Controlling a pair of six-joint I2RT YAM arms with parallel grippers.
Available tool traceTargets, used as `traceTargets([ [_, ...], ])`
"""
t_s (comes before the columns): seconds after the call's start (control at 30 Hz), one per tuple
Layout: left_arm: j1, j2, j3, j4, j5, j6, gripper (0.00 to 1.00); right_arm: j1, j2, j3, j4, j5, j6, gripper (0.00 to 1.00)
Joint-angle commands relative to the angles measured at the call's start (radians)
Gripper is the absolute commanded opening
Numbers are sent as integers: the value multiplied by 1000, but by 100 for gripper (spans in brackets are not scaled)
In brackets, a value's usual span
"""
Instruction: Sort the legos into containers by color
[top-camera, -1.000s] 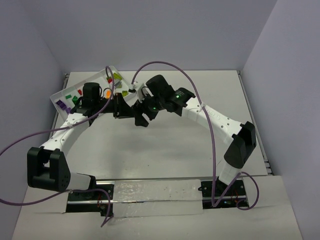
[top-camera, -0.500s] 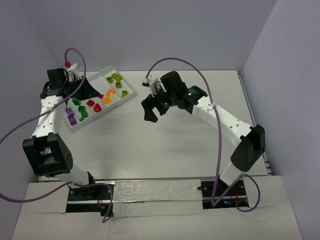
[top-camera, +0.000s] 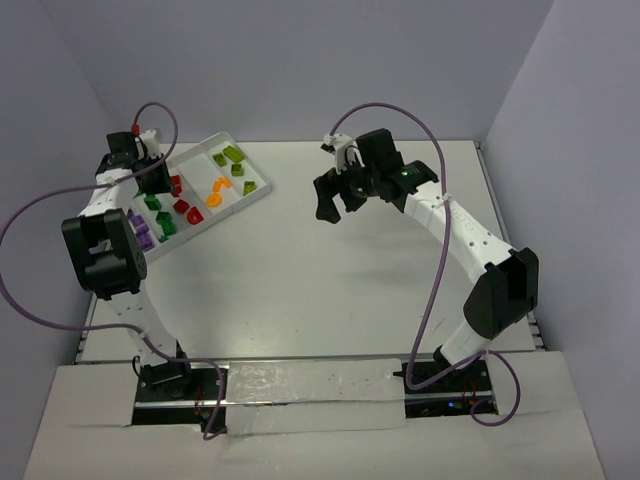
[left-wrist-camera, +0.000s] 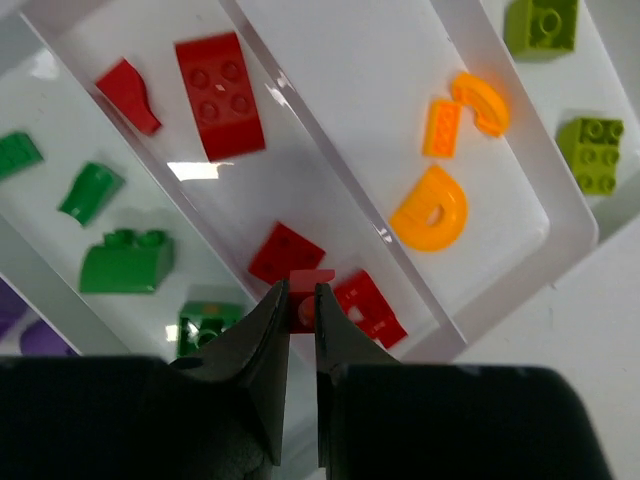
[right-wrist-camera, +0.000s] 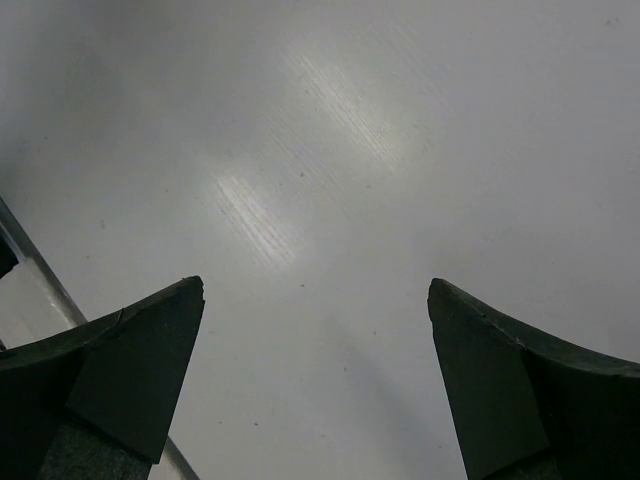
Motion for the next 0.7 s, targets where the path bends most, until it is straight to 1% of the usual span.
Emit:
traceTargets([
  [0.0, 2, 43, 89, 89, -59, 19, 8, -13, -42, -13, 18, -16, 1, 100],
  [0.2, 3, 114, 142, 104, -84, 15, 18, -19, -27, -6, 14, -21, 5, 100],
  [0.27, 3, 139, 171, 96, -92, 19, 26, -19, -24, -1, 9, -20, 5, 100],
  [0.3, 3, 140, 175, 95, -91, 21, 27, -19, -23, -1, 9, -19, 5, 100],
  [0.43, 4, 142, 186, 101, -72, 21, 47, -19, -23, -5, 9, -19, 5, 100],
  [0.47, 5, 142, 191, 99, -68, 21, 49, -19, -22, -7, 10, -21, 7, 100],
  [0.67, 5, 113, 193, 96, 6, 7, 50, -19, -25, -10, 15, -17, 11, 100],
])
